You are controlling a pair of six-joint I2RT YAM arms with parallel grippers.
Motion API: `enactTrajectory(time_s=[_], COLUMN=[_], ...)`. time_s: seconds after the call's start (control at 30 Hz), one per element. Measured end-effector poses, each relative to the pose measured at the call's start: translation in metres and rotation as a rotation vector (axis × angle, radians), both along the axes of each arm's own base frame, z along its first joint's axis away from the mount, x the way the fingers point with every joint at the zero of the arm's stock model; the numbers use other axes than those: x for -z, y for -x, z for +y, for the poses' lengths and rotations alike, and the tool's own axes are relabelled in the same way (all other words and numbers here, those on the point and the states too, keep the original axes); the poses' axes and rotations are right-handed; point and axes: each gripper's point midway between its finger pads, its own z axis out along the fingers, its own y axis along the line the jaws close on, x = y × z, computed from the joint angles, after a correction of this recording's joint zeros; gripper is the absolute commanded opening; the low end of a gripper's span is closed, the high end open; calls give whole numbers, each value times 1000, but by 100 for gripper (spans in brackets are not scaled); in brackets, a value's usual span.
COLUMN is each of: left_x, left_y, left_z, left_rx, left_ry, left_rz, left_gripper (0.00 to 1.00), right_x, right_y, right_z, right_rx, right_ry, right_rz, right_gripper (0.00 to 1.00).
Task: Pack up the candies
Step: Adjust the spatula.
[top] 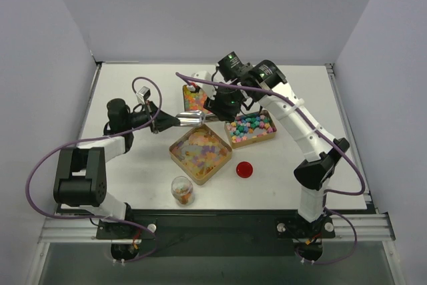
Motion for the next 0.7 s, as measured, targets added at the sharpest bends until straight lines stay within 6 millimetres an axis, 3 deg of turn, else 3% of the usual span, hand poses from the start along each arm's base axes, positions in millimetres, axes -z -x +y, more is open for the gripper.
enactTrajectory(time_s=[0.23, 0.53, 0.7], left_x=[-1, -2, -1], left_y=[0, 2, 0], left_z=[-5, -11, -12], left_rx=[18, 34, 33], left_ry=[0, -1, -2], left_rz=[-2, -9, -3], left_gripper=[0, 0, 0], right_x=[7, 32, 35], right_y=[-4, -25, -25], right_z=[3, -1, -1], right_rx=[4, 46, 44], right_ry=[-3, 14, 8], right_rz=[23, 81, 102], right_gripper=[37, 33, 21])
